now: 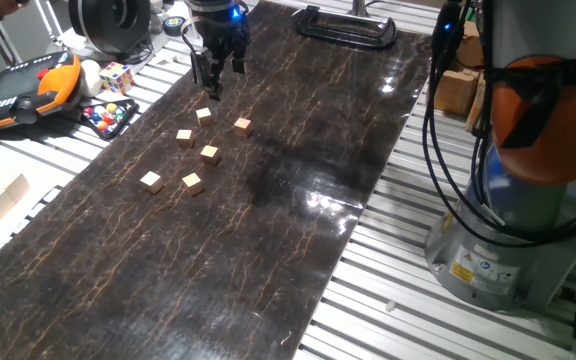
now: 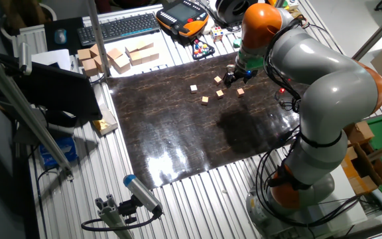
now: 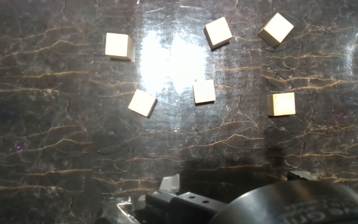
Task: Stack the blocks into a pyramid shape
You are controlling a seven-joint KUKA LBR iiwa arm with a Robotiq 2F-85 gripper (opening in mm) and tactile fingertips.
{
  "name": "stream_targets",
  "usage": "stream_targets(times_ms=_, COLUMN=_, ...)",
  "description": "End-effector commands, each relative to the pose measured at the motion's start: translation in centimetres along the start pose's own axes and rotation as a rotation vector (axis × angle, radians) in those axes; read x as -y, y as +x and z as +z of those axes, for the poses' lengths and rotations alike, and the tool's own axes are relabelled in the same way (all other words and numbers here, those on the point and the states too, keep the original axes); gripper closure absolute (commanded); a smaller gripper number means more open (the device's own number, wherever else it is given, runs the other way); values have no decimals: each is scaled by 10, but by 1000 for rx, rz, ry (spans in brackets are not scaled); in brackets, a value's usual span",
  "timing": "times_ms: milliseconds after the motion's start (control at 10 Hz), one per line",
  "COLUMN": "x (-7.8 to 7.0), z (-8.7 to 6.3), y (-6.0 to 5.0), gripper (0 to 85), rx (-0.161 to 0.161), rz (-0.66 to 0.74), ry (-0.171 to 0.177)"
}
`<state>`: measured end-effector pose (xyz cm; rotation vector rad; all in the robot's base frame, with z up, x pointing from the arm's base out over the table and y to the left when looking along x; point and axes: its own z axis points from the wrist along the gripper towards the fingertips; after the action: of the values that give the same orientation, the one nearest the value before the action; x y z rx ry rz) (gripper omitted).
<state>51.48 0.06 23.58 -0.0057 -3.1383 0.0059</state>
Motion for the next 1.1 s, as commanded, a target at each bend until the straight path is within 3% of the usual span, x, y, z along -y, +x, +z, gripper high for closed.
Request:
stream_targets(times_ms=0, x=0, z=-1, y=0, gripper=843, rx=-13, rz=40, ry=4)
stream_targets(times_ms=300, x=-3, z=-7, y=-2, gripper=837, rx=-30, rz=48, ry=11)
stream_targets(times_ms=600, x=-1, z=-7, y=-2, gripper=843, rx=-27, rz=56, ry=-1)
stream_targets(times_ms=1000, x=-1, z=-6, y=-3, gripper=843, rx=-22, rz=63, ry=14)
